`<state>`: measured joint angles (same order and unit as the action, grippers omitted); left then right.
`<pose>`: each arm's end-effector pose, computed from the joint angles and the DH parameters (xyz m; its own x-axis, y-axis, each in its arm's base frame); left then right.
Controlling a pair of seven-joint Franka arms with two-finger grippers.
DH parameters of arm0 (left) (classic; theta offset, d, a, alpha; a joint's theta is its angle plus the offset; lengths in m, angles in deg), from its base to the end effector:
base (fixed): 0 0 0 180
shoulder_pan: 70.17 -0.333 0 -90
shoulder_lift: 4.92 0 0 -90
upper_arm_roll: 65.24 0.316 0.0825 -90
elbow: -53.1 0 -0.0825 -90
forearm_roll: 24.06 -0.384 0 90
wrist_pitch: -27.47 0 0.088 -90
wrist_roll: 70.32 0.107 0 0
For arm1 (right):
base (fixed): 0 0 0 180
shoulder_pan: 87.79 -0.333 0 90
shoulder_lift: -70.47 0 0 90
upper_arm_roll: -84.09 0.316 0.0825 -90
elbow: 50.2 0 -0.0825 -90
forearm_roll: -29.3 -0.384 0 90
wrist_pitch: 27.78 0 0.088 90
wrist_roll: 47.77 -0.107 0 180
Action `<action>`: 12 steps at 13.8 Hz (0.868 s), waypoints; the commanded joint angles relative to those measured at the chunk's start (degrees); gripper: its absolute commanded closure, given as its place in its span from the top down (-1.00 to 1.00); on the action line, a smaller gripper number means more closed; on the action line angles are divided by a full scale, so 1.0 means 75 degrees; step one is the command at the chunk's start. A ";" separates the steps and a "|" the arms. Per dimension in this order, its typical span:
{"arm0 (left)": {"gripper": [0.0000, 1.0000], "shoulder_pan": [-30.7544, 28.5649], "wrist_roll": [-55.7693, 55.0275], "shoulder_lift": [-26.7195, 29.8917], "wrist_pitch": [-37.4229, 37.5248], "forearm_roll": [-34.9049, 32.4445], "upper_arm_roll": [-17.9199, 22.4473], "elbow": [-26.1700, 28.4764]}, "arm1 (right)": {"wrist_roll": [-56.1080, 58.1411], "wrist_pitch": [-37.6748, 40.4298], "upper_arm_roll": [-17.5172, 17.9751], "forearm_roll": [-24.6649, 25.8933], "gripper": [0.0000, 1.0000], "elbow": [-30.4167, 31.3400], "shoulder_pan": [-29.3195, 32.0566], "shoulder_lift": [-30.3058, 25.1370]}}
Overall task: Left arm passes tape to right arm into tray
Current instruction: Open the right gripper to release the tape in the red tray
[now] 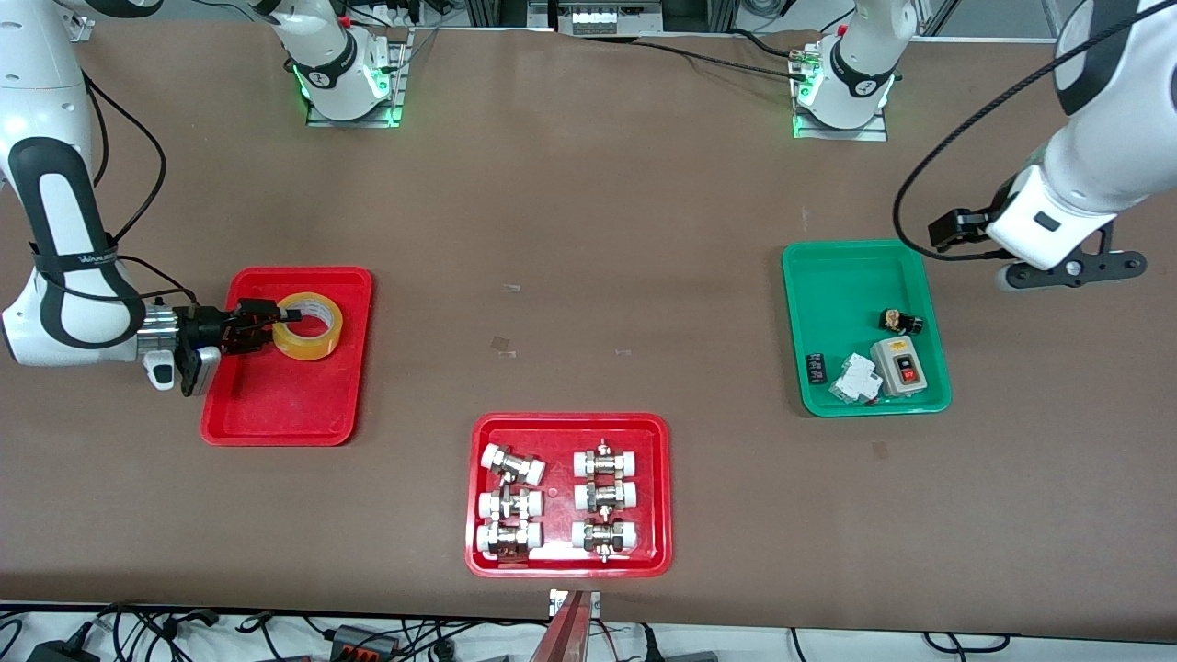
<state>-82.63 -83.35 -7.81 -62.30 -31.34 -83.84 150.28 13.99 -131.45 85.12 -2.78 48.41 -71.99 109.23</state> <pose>0.5565 -0.0426 0.5396 0.9821 0.1178 -0.1471 0.0963 -0.9846 -0.1458 0.5974 -0.1124 0.1724 0.8783 0.4755 0.0506 0.3765 -0.6224 -0.6862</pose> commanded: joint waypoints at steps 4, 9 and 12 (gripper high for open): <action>1.00 -0.0565 0.1526 -0.0470 -0.0007 0.0138 0.0042 -0.0875 | -0.0090 -0.0976 0.0004 0.1789 1.00 0.0036 -0.0746 -0.1251; 1.00 -0.0518 0.1304 -0.0131 0.0426 0.0618 -0.0192 -0.0818 | -0.2627 -0.0616 0.0015 0.3641 1.00 0.0130 -0.1308 -0.3160; 1.00 -0.0518 0.1034 -0.0118 0.0473 0.0631 -0.0204 -0.0782 | -0.4805 0.0203 0.0027 0.4321 1.00 0.0142 -0.1882 -0.4169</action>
<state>-86.21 -74.75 -9.32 -59.91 -27.32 -85.20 144.58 -12.91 -132.38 85.58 26.25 46.99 -83.14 83.36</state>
